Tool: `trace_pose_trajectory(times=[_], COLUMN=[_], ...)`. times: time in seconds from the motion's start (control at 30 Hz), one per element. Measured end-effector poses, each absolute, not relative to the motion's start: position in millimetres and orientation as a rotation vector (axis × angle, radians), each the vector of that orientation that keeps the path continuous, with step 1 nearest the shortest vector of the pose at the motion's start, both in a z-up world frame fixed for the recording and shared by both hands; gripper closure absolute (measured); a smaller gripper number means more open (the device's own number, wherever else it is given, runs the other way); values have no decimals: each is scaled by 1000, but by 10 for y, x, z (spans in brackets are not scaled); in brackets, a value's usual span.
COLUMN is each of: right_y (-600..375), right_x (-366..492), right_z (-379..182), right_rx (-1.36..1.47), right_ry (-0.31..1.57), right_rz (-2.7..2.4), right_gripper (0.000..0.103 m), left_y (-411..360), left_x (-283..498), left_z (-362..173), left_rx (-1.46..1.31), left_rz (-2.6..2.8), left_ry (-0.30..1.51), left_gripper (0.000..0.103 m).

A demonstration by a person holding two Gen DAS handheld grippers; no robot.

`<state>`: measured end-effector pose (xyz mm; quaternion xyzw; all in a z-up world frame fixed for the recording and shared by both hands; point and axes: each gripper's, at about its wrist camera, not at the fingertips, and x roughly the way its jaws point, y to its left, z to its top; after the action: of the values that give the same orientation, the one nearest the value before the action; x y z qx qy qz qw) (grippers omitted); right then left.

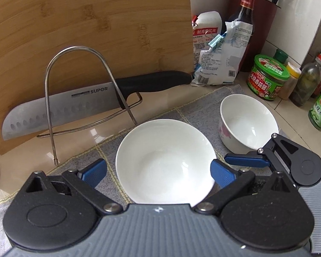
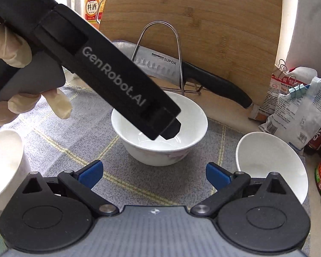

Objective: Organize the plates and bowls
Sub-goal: 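Close the left tool on the rim of the white bowl, then lift the white bowl with the left tool and carry it toward the pink-print bowl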

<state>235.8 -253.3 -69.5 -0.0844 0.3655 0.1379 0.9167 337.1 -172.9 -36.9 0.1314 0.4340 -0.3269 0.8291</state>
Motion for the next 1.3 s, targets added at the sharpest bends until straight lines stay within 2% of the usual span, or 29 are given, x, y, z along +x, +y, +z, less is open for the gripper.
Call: trace_pose_trajectory(times=[0.43,0.5,0.73,0.83,1.17,1.3], right_y=[-2516,-2525,-2543,-2542,-2509,-2508], right_x=[2527,2539,2549,2532,2525,2537], right_z=[-750,-756,-741,-740,-739,-748], right_rx=[-190,-188,-167,-150,-164,-173], right_ry=[727,725,713,709,702,699], right_rz=[273,271,282,302,294,286], right_gripper=[2,7,13,21,19,14], left_y=[-1817,-1815,-1867,-1880,-1894,-1890], left_x=[3546,3550,3570,3579,3595,3608], left_z=[-498,-499,-512,-522,-528,-532], left_rx=[281,281,284,287,286,277], left_rz=[-711,-711,-724,-730,-742,-745], left_ry=[963,963,968,972,974,976], left_gripper=[1,1,1,1,2,3])
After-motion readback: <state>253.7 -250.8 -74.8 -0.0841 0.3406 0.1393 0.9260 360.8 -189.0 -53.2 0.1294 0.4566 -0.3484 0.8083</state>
